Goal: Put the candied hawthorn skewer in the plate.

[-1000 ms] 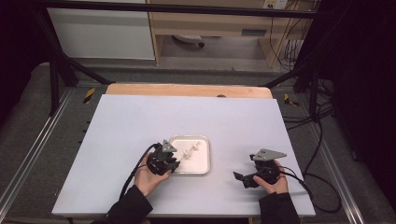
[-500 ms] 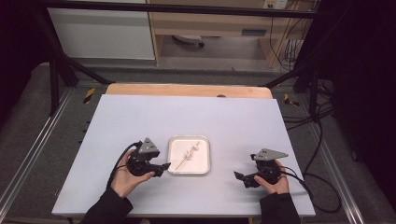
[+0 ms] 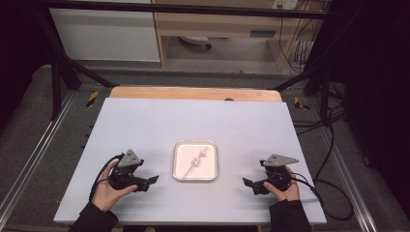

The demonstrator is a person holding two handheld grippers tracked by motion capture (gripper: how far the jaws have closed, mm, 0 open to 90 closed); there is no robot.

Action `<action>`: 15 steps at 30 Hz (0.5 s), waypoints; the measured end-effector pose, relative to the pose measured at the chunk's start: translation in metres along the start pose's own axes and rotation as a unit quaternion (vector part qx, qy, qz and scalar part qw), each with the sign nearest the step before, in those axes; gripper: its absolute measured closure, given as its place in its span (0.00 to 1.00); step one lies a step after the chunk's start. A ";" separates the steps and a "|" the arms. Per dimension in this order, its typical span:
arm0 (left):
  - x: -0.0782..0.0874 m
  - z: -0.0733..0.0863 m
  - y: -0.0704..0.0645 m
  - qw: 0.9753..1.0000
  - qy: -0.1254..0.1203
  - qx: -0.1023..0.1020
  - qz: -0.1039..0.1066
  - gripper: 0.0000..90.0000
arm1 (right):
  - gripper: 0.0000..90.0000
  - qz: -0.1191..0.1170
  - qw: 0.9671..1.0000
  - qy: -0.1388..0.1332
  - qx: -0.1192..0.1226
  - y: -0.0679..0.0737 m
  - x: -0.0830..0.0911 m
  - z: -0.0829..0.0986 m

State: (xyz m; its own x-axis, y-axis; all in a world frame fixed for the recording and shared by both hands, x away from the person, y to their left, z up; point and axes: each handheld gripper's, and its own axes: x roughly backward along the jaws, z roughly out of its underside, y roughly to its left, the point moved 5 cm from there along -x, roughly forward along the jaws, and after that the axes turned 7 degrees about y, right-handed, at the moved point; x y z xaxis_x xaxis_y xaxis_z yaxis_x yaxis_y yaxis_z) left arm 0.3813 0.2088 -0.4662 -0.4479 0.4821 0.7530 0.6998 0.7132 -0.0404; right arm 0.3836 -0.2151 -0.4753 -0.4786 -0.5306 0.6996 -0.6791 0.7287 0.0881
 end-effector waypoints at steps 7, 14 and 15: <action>0.002 0.022 0.012 1.000 -0.009 0.023 -0.006 0.14 | 0.01 0.000 1.000 0.006 0.002 0.001 -0.002 0.003; 0.002 0.029 0.014 1.000 -0.008 0.023 -0.006 0.13 | 0.01 -0.004 1.000 0.012 0.003 0.001 -0.004 0.004; 0.002 0.028 0.013 1.000 -0.008 0.020 -0.007 0.13 | 0.01 -0.005 1.000 0.013 0.000 0.002 -0.005 0.004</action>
State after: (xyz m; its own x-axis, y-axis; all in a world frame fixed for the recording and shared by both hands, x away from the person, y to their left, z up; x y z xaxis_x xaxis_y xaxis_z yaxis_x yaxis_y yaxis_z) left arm 0.3742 0.2337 -0.4837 -0.4671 0.4794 0.7429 0.6703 0.7400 -0.0561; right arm 0.3823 -0.2135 -0.4814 -0.4574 -0.5272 0.7162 -0.6843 0.7229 0.0952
